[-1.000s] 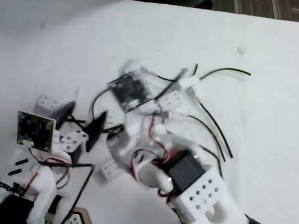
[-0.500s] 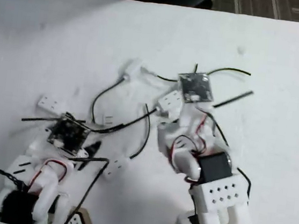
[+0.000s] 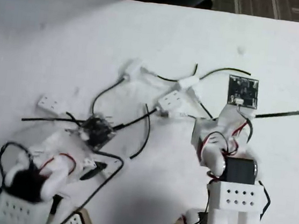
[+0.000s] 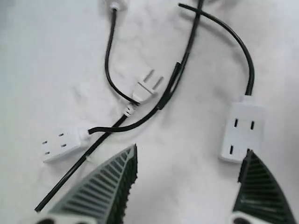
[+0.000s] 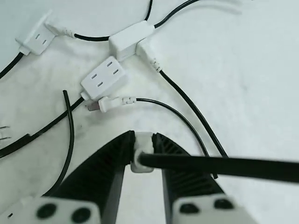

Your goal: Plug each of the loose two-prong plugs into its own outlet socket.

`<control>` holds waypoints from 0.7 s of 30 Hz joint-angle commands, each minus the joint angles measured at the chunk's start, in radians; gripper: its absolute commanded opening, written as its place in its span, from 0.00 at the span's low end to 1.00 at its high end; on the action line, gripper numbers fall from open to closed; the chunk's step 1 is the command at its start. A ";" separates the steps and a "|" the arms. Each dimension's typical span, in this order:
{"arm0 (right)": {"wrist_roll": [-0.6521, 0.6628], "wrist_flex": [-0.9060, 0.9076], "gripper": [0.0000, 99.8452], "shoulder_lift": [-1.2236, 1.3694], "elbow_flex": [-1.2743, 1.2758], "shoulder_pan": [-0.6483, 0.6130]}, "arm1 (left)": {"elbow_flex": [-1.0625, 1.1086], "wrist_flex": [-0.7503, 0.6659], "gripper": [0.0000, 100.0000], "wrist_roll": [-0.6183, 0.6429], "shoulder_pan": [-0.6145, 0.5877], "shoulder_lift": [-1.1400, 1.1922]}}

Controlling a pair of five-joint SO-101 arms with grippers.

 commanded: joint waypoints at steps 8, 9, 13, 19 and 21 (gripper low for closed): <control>0.012 -0.021 0.02 -0.027 -0.006 0.051 | -0.101 -0.117 0.34 -0.032 0.219 0.473; 0.012 -0.021 0.02 -0.027 -0.006 0.051 | -0.101 -0.141 0.34 -0.014 0.231 0.492; 0.012 -0.021 0.02 -0.027 -0.006 0.053 | -0.098 -0.230 0.34 0.012 0.248 0.576; 0.012 -0.021 0.02 -0.027 -0.006 0.053 | -0.126 -0.327 0.34 0.020 0.240 0.806; 0.012 -0.021 0.02 -0.027 -0.006 0.053 | -0.157 -0.328 0.34 0.020 0.240 0.888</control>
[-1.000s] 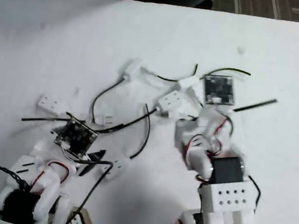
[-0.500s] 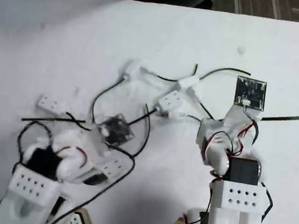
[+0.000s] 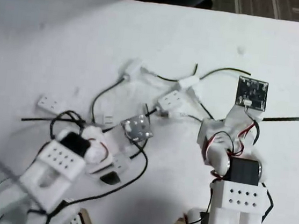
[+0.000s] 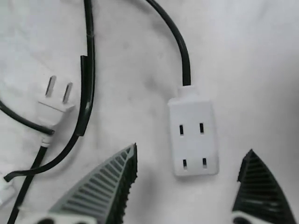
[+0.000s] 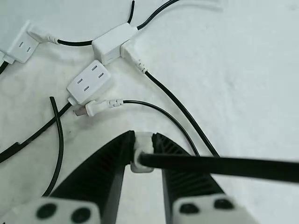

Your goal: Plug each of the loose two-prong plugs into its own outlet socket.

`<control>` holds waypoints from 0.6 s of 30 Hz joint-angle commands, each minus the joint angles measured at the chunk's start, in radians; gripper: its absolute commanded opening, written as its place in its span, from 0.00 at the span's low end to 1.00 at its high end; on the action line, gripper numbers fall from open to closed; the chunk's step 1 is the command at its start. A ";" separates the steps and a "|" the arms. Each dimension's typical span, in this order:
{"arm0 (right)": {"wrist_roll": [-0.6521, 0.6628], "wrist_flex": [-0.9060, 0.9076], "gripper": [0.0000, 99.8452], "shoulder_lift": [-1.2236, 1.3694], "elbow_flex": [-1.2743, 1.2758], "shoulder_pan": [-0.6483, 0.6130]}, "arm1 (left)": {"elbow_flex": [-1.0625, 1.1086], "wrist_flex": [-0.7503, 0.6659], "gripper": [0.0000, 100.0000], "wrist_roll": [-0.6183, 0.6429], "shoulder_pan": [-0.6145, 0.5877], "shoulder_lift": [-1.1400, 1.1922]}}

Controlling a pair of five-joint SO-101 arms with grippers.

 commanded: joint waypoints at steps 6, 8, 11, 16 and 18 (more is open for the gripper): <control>0.012 -0.021 0.02 -0.028 -0.006 0.007 | -0.173 -0.034 0.25 0.015 0.013 0.344; 0.012 -0.019 0.02 -0.028 -0.006 0.007 | -0.198 -0.046 0.20 0.014 0.013 0.400; 0.012 -0.019 0.02 -0.028 -0.006 0.007 | -0.221 -0.084 0.13 0.015 0.016 0.473; 0.012 -0.019 0.02 -0.028 -0.006 0.007 | -0.299 -0.074 0.02 0.015 0.064 0.550; 0.012 -0.019 0.02 -0.028 -0.006 0.007 | -0.338 -0.074 0.02 0.017 0.085 0.575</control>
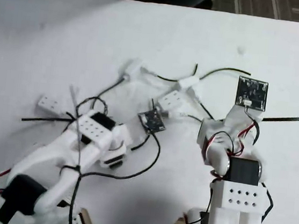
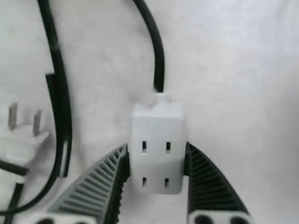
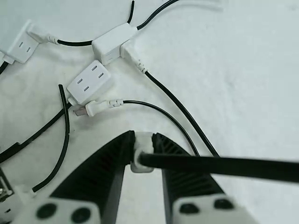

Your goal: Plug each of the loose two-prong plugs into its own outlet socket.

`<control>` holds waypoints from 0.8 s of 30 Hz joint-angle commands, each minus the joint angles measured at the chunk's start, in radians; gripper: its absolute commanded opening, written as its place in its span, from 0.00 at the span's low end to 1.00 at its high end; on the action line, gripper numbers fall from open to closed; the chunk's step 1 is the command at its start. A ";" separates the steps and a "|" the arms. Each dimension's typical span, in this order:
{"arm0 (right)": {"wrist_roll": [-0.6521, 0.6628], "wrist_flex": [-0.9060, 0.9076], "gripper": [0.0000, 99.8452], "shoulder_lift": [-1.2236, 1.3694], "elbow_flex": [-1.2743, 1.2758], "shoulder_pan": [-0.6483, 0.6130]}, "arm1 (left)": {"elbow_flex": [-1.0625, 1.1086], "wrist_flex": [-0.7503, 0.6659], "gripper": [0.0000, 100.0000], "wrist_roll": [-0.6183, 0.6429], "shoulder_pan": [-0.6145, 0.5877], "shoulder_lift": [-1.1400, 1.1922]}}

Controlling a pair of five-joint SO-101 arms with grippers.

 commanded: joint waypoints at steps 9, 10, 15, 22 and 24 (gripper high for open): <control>0.012 -0.016 0.02 -0.022 -0.006 0.002 | -0.325 -0.020 0.02 0.015 0.067 0.225; 0.012 -0.016 0.02 -0.022 -0.006 0.002 | -0.354 -0.015 0.02 0.017 0.070 0.251; 0.012 -0.015 0.02 -0.022 -0.005 0.002 | -0.486 0.087 0.12 0.098 0.070 0.349; 0.012 -0.015 0.02 -0.022 -0.005 0.002 | -0.578 0.230 0.31 0.230 0.065 0.331; 0.012 -0.015 0.02 -0.022 -0.005 0.002 | -0.583 0.265 0.30 0.212 0.071 0.288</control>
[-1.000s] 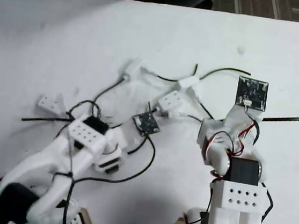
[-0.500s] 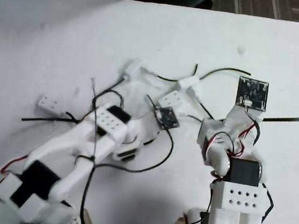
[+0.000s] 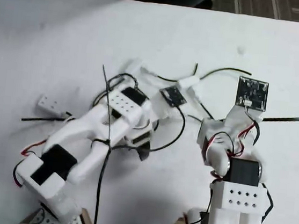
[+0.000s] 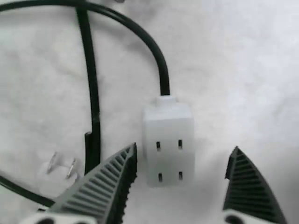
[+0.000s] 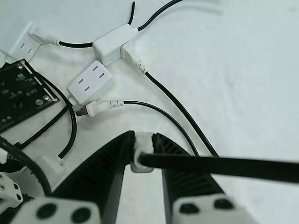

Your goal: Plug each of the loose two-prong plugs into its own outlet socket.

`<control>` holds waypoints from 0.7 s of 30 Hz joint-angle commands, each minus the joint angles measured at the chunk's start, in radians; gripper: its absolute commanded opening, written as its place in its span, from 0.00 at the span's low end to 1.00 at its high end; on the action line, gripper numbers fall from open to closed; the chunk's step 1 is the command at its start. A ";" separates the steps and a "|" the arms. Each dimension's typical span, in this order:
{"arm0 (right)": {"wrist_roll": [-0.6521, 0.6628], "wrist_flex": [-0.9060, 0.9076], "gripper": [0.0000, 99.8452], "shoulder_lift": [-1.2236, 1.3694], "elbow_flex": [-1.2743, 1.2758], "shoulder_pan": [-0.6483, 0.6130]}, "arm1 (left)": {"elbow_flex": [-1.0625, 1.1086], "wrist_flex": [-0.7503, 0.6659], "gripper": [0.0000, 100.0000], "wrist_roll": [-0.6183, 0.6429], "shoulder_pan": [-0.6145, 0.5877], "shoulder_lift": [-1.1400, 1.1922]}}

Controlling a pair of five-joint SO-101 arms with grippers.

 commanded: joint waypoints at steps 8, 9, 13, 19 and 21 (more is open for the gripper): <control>0.012 -0.013 0.02 -0.022 -0.005 0.001 | -0.025 0.203 0.30 -0.002 -0.056 -0.381; 0.012 -0.013 0.02 -0.022 -0.005 0.001 | -0.009 0.204 0.30 -0.002 -0.079 -0.424; 0.014 -0.007 0.02 -0.022 -0.006 -0.041 | 0.101 0.181 0.30 0.000 -0.197 -0.605; 0.012 0.022 0.02 -0.056 -0.008 -0.274 | 0.330 0.044 0.23 0.000 -0.455 -0.888; 0.012 0.024 0.02 -0.081 -0.006 -0.349 | 0.394 0.014 0.24 0.002 -0.549 -0.957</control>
